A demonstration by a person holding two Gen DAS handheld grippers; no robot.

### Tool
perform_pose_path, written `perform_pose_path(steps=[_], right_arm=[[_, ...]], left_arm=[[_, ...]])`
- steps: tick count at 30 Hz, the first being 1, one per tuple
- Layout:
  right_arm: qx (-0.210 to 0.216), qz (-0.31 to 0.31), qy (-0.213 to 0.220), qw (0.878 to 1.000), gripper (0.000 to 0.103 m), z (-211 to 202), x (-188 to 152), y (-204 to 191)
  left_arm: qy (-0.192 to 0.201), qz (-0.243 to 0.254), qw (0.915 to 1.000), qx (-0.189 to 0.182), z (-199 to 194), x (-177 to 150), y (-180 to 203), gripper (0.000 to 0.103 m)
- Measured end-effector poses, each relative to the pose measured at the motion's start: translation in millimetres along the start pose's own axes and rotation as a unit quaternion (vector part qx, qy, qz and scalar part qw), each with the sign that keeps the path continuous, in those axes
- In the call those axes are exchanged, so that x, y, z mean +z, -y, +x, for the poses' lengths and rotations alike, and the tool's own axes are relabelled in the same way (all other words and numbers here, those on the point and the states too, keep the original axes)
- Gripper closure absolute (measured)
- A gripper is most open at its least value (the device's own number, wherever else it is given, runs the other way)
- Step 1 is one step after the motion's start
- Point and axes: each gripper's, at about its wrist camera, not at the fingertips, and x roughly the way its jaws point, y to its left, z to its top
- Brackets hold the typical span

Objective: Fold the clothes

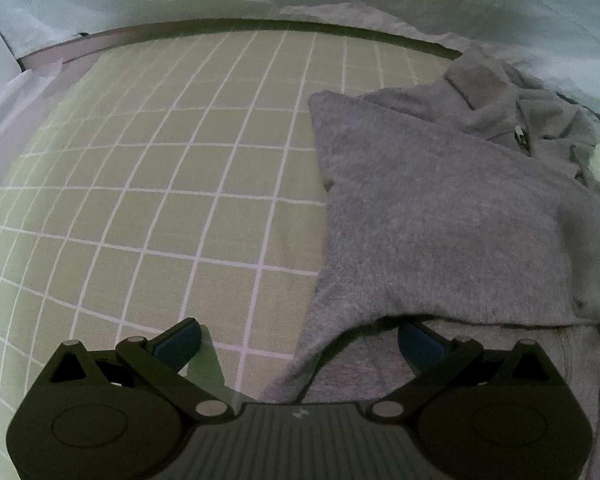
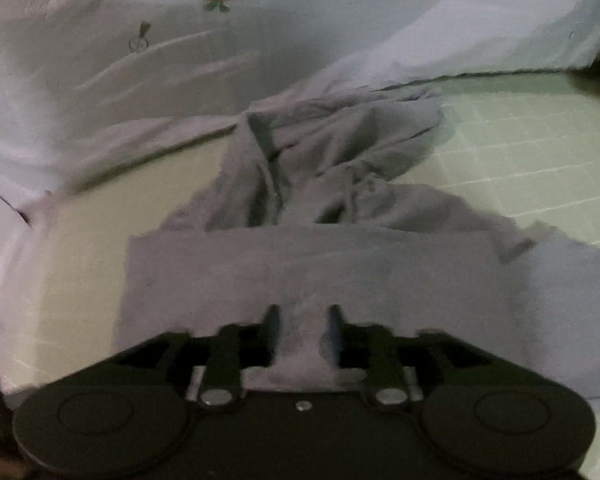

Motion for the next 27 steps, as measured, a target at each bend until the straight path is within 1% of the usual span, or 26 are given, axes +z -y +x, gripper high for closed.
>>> perform_pose_path(steps=[1, 2, 3, 4, 5, 7, 8, 9, 11, 14, 17, 19, 22, 27], right_arm=[[-0.006, -0.003, 0.009, 1.0, 0.058, -7, -3, 1], [-0.014, -0.003, 0.017, 1.0, 0.052, -15, -7, 2], [-0.027, -0.002, 0.024, 0.999, 0.048, -23, -10, 6], [-0.041, -0.002, 0.031, 0.999, 0.041, -30, -13, 11], [-0.063, -0.005, 0.04, 0.997, 0.031, -39, -18, 15], [-0.103, -0.009, 0.053, 0.993, 0.023, -52, -29, 21], [-0.121, -0.008, 0.058, 0.991, 0.022, -59, -35, 26], [-0.133, -0.004, 0.06, 0.989, 0.021, -64, -40, 31], [-0.152, 0.013, 0.06, 0.987, 0.014, -73, -52, 44], [-0.17, 0.036, 0.056, 0.983, 0.013, -81, -67, 62], [-0.176, 0.048, 0.051, 0.982, 0.013, -85, -75, 79], [-0.175, 0.057, 0.051, 0.982, 0.013, -84, -74, 90], [-0.172, 0.07, 0.055, 0.981, 0.013, -83, -68, 106], [-0.17, 0.09, 0.057, 0.98, 0.013, -73, -52, 136]], left_arm=[[0.003, 0.0, 1.0, 0.0, 0, -1, 0, 0.0], [0.003, 0.0, 1.0, -0.001, 0, -1, -1, 0.0], [0.001, 0.0, 1.0, -0.001, 0, -1, -1, 0.0], [-0.007, -0.002, 1.0, -0.002, 0, 1, -2, 0.0], [-0.016, -0.003, 0.9999, -0.003, 0, 2, -2, 0.0], [-0.035, -0.014, 0.9992, -0.01, -2, 5, -4, 0.0], [-0.041, -0.023, 0.9988, -0.016, -4, 6, -5, 0.0], [-0.035, -0.029, 0.9988, -0.02, -10, 5, -4, 0.0], [-0.012, -0.024, 0.9995, -0.018, -25, 4, 3, 0.0], [0.023, 0.002, 0.9995, -0.021, -49, 3, 23, 0.0], [0.05, 0.029, 0.9977, -0.034, -67, 4, 47, 0.0], [0.06, 0.052, 0.9957, -0.047, -73, 6, 63, 0.0], [0.064, 0.077, 0.9924, -0.072, -74, 13, 88, 0.0], [0.053, 0.091, 0.9889, -0.104, -54, 28, 130, 0.001]])
